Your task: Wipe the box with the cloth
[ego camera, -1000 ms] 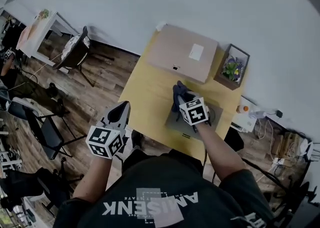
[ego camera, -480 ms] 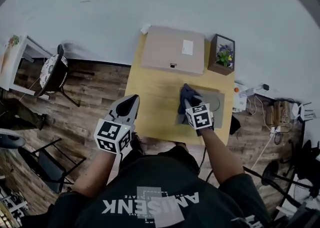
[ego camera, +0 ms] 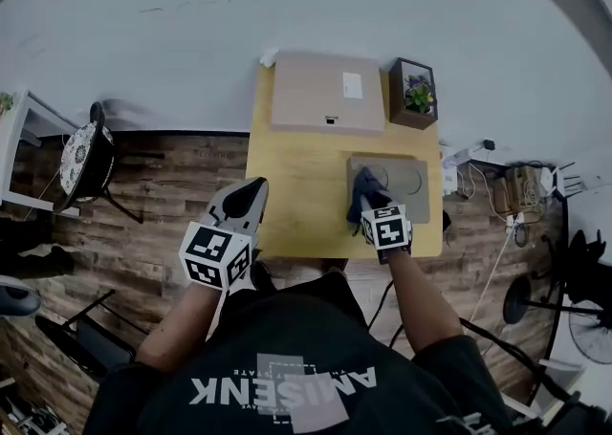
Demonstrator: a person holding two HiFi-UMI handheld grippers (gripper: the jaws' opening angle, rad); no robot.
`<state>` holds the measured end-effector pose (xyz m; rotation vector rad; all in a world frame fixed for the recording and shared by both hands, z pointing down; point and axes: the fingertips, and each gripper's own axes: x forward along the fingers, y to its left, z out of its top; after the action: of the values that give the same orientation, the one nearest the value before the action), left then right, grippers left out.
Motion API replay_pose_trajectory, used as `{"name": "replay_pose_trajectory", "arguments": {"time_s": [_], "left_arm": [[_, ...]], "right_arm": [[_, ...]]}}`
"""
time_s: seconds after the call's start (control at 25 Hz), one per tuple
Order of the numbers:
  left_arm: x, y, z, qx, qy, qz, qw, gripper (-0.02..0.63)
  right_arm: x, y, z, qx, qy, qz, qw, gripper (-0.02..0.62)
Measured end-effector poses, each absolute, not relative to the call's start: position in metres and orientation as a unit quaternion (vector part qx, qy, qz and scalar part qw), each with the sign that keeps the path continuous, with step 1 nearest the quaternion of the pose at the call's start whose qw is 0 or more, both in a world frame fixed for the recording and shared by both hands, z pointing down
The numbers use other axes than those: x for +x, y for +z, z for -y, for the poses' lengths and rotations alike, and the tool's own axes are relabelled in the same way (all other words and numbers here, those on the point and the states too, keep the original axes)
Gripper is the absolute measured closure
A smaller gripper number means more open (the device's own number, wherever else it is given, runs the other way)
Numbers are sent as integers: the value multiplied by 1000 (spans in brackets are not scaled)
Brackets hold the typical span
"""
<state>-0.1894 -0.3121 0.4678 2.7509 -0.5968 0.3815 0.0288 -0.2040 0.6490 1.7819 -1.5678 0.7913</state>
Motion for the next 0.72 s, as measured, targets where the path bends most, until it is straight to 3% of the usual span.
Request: {"name": "replay_pose_trajectory", "arguments": {"time_s": [0.72], "left_arm": [[-179, 459, 287, 967, 137, 153, 153, 604]], "right_arm": [[-19, 649, 143, 690, 346, 571, 279, 518]]}}
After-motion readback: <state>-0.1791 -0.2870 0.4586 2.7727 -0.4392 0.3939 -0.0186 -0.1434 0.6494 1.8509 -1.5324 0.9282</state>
